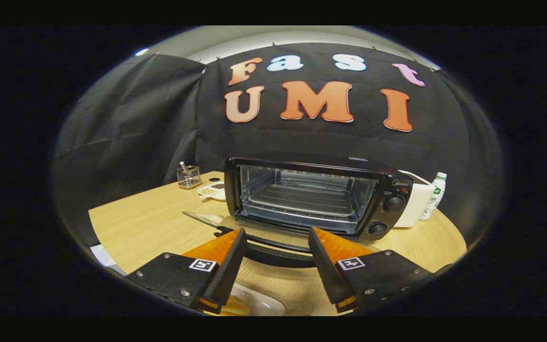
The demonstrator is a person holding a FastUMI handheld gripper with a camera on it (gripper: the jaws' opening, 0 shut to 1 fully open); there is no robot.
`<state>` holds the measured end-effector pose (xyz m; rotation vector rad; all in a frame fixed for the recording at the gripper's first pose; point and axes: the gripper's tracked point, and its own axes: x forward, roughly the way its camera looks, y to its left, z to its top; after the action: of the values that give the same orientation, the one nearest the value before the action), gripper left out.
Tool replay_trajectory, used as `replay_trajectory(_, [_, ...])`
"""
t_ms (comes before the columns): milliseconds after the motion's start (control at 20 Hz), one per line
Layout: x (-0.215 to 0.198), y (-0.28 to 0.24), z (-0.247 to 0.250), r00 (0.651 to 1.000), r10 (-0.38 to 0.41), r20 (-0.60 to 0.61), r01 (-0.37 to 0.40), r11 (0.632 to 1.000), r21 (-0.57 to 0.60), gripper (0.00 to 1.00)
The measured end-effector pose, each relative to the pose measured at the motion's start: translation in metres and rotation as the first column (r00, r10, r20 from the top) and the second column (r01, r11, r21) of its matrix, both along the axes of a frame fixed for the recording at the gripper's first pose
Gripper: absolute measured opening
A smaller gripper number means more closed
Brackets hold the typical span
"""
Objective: Open the toaster oven, put the food inside, and close the toaster oven door.
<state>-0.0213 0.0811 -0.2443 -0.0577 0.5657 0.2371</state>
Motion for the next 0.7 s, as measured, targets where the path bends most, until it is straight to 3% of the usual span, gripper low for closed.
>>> replay_trajectory(700, [-0.046, 0.002, -0.068, 0.973, -0.005, -0.231, 0.002, 1.000, -0.014, 0.78])
